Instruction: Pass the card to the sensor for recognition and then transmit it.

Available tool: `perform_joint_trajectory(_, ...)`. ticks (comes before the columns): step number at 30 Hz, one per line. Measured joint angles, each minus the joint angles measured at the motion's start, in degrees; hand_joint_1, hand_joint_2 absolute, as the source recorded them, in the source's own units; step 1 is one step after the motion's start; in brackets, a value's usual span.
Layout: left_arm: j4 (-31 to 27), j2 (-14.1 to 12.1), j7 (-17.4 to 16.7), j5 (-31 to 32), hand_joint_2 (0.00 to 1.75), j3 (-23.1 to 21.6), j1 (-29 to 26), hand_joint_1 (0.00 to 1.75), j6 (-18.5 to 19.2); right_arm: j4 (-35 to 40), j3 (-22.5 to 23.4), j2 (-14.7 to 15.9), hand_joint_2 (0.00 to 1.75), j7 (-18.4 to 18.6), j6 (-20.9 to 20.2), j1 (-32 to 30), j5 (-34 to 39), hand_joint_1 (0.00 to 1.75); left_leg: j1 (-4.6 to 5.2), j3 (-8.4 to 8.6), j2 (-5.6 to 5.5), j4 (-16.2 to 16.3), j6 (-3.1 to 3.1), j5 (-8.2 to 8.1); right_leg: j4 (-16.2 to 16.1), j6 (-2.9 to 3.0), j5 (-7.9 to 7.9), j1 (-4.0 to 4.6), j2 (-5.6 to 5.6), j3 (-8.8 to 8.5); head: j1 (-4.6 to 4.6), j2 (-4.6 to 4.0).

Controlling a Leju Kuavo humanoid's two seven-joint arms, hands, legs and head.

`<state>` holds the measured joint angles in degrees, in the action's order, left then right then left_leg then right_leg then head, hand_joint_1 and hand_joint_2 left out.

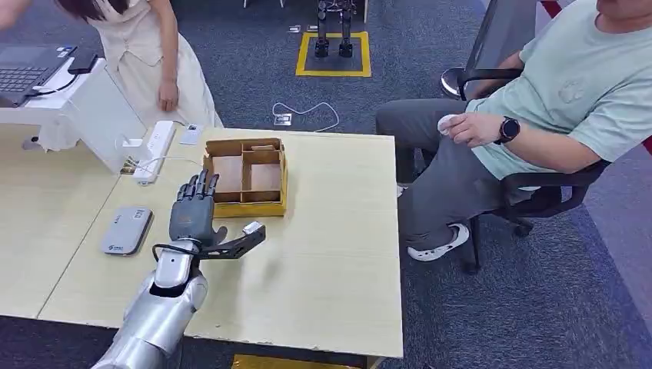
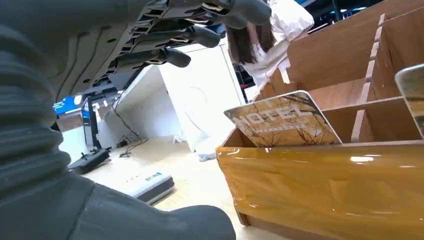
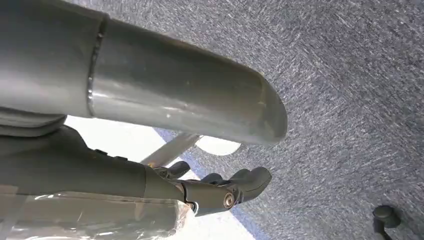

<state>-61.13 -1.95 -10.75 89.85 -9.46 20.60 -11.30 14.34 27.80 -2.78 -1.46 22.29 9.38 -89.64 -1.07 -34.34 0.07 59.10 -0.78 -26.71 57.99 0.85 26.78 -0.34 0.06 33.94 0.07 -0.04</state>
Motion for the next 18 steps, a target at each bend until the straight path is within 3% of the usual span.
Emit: perform_joint_trajectory(18, -0.4, 0.7, 0.7, 0.1, 1.75, 0.8, 0.0, 0.00, 0.1, 0.0, 0.0, -0.1, 0.00, 0.0, -0.2, 0.1, 0.0, 0.00, 0.00, 0.00, 0.00, 0.0, 0.00, 0.00, 0.0, 0.00, 0.00, 0.00, 0.00, 0.00, 0.00, 0.00)
